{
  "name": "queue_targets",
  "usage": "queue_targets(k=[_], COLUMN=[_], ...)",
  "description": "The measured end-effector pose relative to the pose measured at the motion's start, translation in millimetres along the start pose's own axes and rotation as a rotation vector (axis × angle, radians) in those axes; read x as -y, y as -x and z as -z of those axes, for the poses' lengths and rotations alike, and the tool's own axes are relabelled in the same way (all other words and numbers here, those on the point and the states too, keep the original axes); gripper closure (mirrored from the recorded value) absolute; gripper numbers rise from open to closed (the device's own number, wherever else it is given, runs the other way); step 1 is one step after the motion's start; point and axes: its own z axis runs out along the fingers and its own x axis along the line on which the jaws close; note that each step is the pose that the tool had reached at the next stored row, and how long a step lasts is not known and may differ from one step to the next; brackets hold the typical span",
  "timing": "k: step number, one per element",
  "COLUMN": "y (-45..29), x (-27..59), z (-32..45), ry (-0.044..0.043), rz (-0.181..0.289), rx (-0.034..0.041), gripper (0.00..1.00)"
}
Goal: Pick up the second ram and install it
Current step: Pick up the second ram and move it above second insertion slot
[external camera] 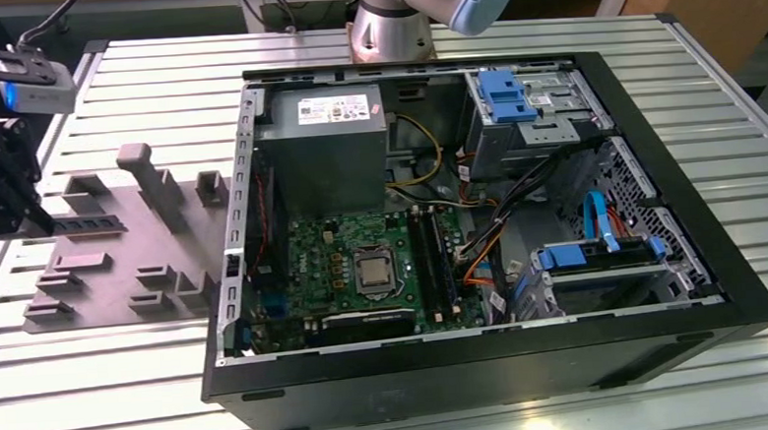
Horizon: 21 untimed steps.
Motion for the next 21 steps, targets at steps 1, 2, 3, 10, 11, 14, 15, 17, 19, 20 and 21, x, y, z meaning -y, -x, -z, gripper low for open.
queue_targets(k=[1, 2, 3, 10, 11, 14, 15, 17, 19, 20, 21], y=[0.0, 0.0, 0.1, 0.4, 0.5, 0.7, 0.8, 1.0, 1.5, 1.6, 1.7], x=[0.0, -0.1, -0.2, -0.6, -0.7, -0.9, -1.0, -1.2, -1.5, -1.5, -1.6], z=[2.3, 4.6, 7.1, 20.7, 23.5, 32.6, 35.9, 43.0, 50.8, 54.6, 58.3], ry=[0.0, 0.0001, 0.0, -0.0001, -0.0001, -0.0002, -0.0001, -0.0003, -0.0002, -0.0002, -0.0003], rz=[0.0, 0.0, 0.0, 0.0, 0.0, 0.0, 0.0, 0.0, 0.0, 0.0, 0.0], rx=[-0.0005, -0.0012, -0.0022, -0.0041, -0.0043, -0.0055, -0.0061, -0.0064, -0.0068, -0.0069, -0.007], gripper=[0.86, 0.86, 0.86, 0.86, 0.86, 0.86, 0.86, 0.86, 0.86, 0.86, 0.86])
